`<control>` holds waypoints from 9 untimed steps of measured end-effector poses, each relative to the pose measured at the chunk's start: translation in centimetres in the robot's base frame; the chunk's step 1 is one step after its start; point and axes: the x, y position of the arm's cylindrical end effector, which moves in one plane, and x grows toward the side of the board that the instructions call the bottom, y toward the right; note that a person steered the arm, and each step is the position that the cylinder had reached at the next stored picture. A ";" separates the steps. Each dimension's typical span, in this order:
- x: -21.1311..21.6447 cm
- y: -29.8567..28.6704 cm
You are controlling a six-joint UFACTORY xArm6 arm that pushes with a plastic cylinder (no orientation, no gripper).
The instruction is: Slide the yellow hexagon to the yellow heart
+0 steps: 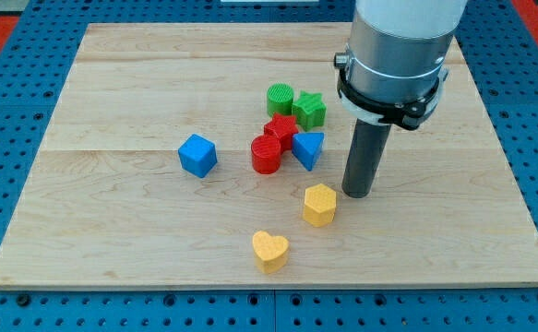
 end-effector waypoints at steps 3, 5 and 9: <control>2.4 -1.9; 0.2 -2.5; 2.1 -9.5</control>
